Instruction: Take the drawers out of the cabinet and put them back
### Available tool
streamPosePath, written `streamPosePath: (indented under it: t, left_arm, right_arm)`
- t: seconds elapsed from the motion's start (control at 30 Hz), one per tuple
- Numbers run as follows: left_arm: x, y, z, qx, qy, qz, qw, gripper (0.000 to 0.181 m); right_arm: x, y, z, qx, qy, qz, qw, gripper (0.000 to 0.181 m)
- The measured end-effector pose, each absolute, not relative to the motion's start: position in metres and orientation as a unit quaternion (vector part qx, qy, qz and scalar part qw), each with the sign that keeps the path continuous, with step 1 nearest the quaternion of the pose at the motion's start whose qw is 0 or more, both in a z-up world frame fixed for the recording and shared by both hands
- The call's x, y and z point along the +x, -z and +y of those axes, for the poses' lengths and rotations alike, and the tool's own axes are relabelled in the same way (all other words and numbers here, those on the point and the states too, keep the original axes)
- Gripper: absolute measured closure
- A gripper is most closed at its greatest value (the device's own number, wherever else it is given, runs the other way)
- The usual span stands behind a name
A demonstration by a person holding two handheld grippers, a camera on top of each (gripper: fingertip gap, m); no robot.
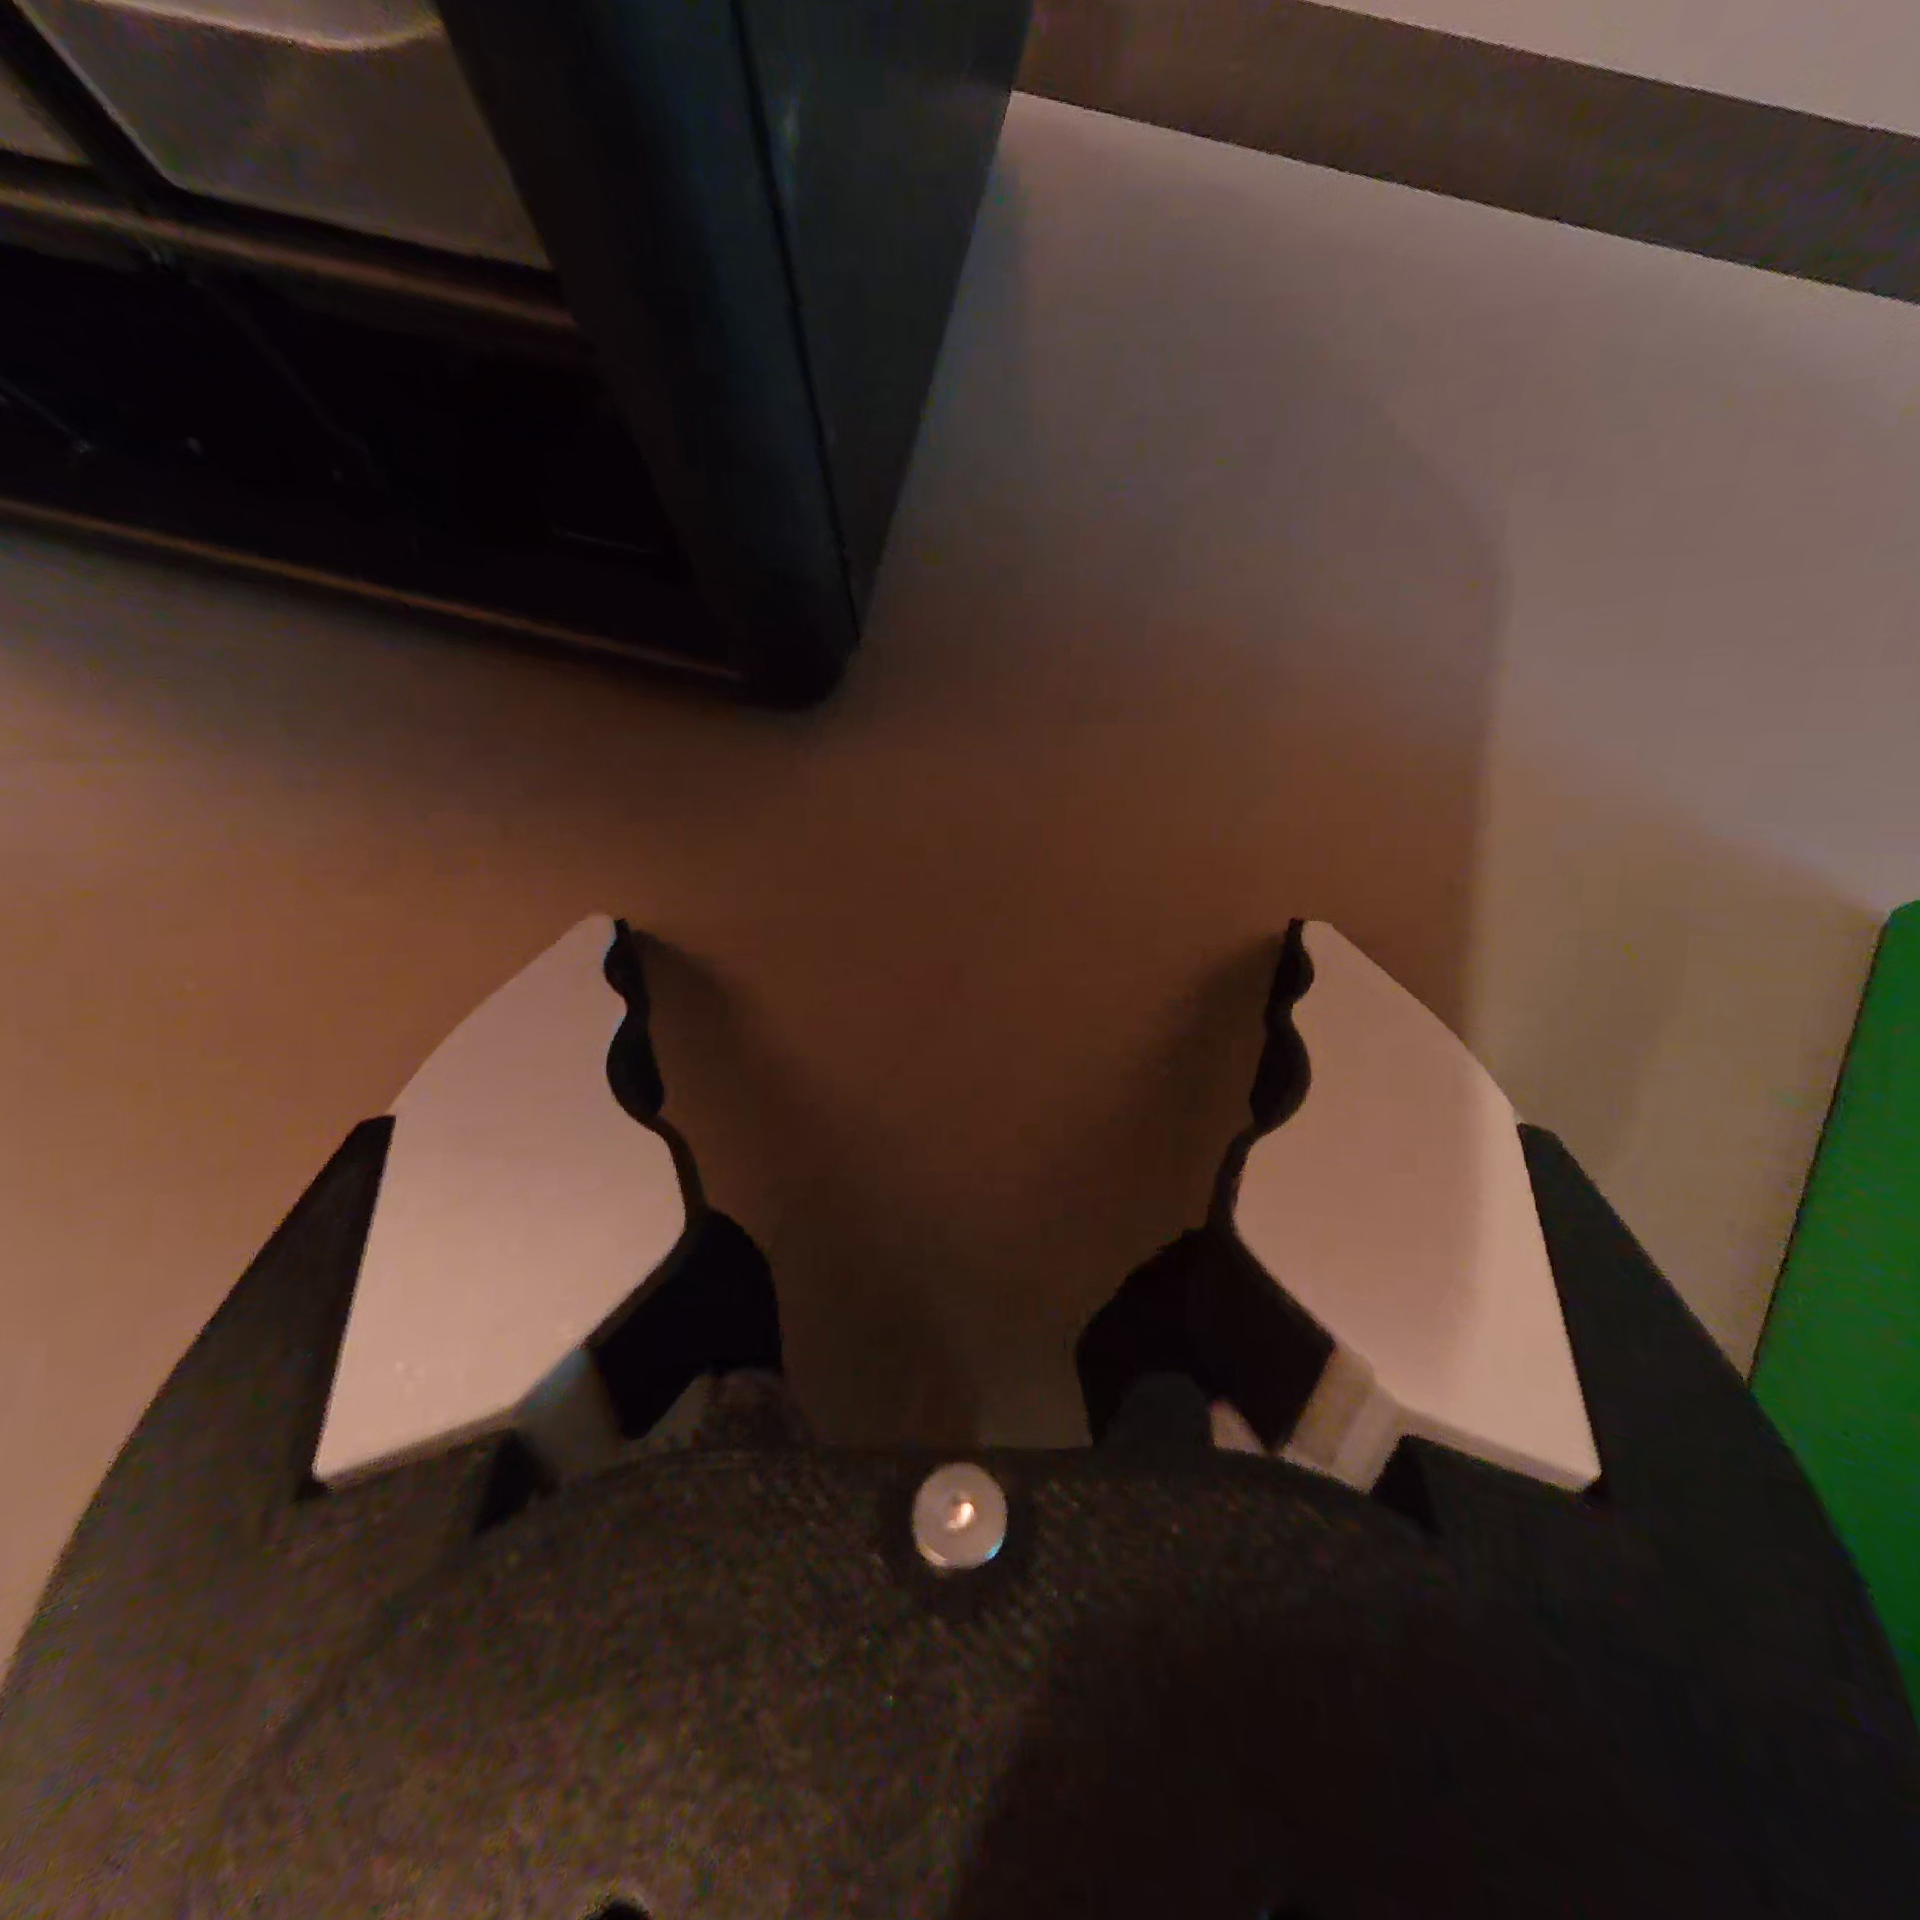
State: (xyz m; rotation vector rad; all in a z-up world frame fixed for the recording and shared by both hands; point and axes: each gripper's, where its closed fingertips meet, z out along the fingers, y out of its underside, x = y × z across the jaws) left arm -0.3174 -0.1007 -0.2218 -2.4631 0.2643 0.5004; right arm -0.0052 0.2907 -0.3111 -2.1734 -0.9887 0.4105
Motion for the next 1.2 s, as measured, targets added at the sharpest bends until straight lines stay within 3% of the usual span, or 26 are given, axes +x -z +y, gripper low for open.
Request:
streamPosePath:
  t: [0.07, 0.13, 0.23, 0.3, 0.43, 0.7, 0.93, 1.2]
  left_arm:
    - [-0.317, 0.227, -0.102, -0.935, -0.184, 0.110, 0.284, 0.138]
    - [-0.322, 0.232, -0.105, -0.940, -0.194, 0.117, 0.255, 0.140]
    - [-0.336, 0.231, -0.109, -0.941, -0.228, 0.124, 0.218, 0.144]
    - [-0.343, 0.228, -0.111, -0.942, -0.232, 0.135, 0.200, 0.145]
    - [-0.354, 0.227, -0.115, -0.949, -0.222, 0.156, 0.161, 0.149]
    - [-0.370, 0.248, -0.125, -0.961, -0.178, 0.208, 0.045, 0.155]
    - [-0.384, 0.263, -0.124, -0.967, -0.177, 0.182, -0.010, 0.160]
    - [-0.387, 0.279, -0.128, -0.971, -0.161, 0.172, -0.038, 0.172]
  right_arm:
    - [-0.008, 0.311, 0.294, -0.842, -0.158, -0.379, 0.350, 0.065]
    - [-0.015, 0.314, 0.288, -0.841, -0.164, -0.389, 0.337, 0.046]
    - [-0.022, 0.316, 0.277, -0.832, -0.174, -0.419, 0.320, 0.036]
    - [-0.035, 0.298, 0.261, -0.794, -0.238, -0.440, 0.344, 0.051]
    - [-0.044, 0.214, 0.226, -0.660, -0.352, -0.445, 0.492, 0.092]
    - [-0.040, 0.191, 0.106, -0.509, -0.518, -0.546, 0.418, 0.153]
    - [-0.027, 0.176, 0.086, -0.467, -0.560, -0.535, 0.425, 0.137]
    - [-0.031, 0.181, 0.078, -0.457, -0.560, -0.548, 0.422, 0.135]
